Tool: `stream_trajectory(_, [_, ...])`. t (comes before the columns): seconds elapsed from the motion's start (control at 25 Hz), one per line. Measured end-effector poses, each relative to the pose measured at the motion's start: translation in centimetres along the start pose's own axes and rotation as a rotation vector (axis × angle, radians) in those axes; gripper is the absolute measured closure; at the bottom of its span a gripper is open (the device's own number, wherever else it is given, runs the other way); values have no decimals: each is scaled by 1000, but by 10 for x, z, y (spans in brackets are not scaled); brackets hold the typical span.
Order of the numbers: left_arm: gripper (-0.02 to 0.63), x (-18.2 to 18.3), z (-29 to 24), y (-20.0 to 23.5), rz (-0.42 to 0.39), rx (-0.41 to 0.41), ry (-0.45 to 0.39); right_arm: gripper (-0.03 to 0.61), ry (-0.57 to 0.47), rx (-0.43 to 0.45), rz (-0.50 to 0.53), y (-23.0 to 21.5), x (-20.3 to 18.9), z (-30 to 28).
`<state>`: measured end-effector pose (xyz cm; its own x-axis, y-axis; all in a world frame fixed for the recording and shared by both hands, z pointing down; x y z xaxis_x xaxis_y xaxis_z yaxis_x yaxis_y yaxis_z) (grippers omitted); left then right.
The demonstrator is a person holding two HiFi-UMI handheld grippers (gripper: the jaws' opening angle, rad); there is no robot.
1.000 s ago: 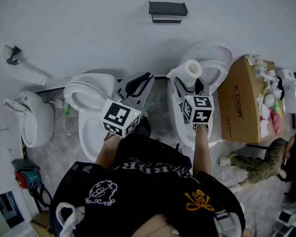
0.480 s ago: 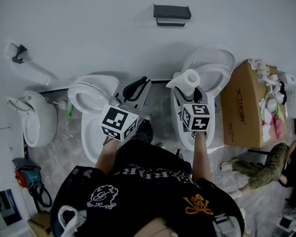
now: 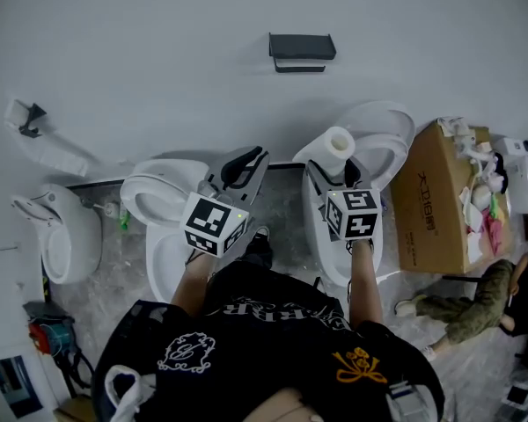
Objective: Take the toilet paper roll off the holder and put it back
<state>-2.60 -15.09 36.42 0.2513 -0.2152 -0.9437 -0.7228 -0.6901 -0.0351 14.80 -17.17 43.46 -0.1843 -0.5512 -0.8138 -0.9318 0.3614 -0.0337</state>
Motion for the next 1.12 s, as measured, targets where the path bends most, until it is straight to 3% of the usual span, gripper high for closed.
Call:
stream_trajectory(0.36, [574, 7, -33, 39, -1, -10, 12, 258, -41, 26, 45, -7, 61, -30])
stream_trajectory(1.12, [574, 40, -94, 99, -23, -64, -35, 258, -119, -10, 122, -52, 200, -114])
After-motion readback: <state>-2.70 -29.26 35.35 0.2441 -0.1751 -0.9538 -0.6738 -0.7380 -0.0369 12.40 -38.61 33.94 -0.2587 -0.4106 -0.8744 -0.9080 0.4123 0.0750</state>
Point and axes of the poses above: the fingertips, and each gripper's own axes: z backward along the fingers, y to its left, x out of its top, the point moved 4 cm from there along z, backward along the fingers, and after that the axes turned 13 degrees about y, right-handed, at the moved point
